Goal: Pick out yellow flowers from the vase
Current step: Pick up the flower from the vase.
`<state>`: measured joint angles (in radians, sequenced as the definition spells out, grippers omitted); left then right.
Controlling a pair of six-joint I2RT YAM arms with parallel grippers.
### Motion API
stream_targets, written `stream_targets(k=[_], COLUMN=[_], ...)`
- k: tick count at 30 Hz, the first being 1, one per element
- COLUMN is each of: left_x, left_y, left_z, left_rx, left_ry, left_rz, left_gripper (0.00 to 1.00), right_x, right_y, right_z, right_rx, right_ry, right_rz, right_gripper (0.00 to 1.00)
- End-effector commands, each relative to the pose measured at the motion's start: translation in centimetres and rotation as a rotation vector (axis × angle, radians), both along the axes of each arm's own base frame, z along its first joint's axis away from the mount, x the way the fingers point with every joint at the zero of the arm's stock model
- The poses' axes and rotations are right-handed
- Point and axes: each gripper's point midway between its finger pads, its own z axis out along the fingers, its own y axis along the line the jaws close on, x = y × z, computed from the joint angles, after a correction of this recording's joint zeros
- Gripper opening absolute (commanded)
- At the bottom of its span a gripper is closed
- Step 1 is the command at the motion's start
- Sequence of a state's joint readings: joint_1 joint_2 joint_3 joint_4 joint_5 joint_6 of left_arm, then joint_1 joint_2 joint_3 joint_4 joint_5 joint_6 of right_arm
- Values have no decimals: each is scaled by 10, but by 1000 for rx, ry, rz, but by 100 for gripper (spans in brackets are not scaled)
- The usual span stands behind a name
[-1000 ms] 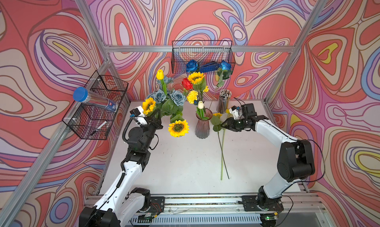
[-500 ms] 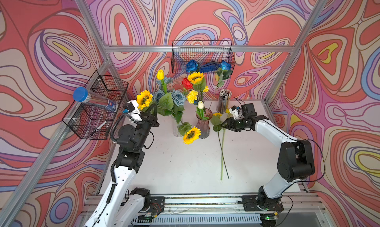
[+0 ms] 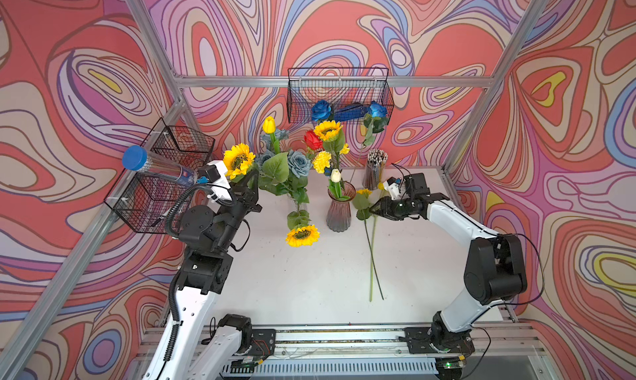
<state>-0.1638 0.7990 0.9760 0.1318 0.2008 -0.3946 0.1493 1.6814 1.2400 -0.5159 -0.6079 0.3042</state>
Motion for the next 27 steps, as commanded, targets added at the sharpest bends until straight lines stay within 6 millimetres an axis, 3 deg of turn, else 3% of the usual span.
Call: stream_targets(k=[1,6,19,23,27], left_x=[-5,-9,-34,-47,-63], left_y=[1,0,-12,-31,-59], left_z=[7,16,59,73,78], left_rx=[31,43,57,83,139], left_ry=[-14,-28,-100,-96,-43], left_rz=[7,4,-88,-216,-411], left_gripper=[4,4,3,3,3], right_x=[-1,-1,-2,-3,-9], right_y=[1,1,1,1,0], right_z=[5,7,11,37,88], right_rx=[8,5,8,15,32], right_ry=[-19,-22,-32,-130,-331], right_rz=[12,14,19,30,32], right_gripper=[42,42,41,40,39])
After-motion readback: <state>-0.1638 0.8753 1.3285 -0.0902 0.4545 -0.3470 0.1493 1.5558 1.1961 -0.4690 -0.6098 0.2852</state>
